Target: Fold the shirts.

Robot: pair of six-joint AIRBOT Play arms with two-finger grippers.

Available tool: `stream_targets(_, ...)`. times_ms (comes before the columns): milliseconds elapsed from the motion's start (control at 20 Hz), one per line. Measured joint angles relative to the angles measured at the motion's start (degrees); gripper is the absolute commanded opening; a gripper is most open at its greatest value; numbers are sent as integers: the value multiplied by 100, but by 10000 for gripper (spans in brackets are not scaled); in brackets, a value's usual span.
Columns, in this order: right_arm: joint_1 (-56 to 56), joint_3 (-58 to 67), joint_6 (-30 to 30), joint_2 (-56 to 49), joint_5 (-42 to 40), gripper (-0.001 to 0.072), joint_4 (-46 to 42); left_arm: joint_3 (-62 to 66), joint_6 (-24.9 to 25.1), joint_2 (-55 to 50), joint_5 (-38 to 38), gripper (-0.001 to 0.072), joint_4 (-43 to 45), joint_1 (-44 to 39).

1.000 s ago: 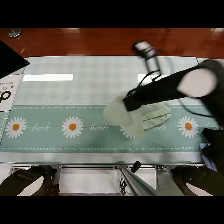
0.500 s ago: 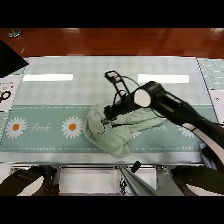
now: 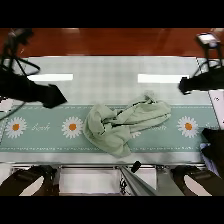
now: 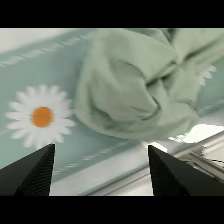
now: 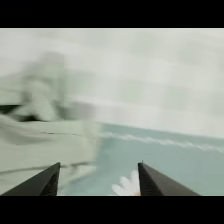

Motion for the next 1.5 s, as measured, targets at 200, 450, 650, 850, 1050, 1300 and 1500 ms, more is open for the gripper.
stream_targets(200,-1565,-184,-452,149,103,547,793,-2170,-15,533,929,716,-839,0)
stream_targets(450,-2326,-535,-702,195,-153,547,1622,-3875,179,850,1622,715,-1648,0)
stream_targets(650,-2465,-737,-811,201,-210,547,1982,-4542,376,890,2046,715,-1958,0)
stream_targets(850,-2503,-901,-857,201,-254,547,2164,-5066,503,901,2420,715,-2070,0)
stream_targets(1050,-2516,-1058,-874,201,-258,546,2277,-5521,553,868,2942,583,-2186,0)
stream_targets(1300,-2518,-1137,-887,201,-256,546,2312,-5777,741,409,3762,583,-2846,0)
stream_targets(1500,-2518,-1147,-887,201,-249,546,2328,-5814,1414,-216,4044,582,-3845,-4)
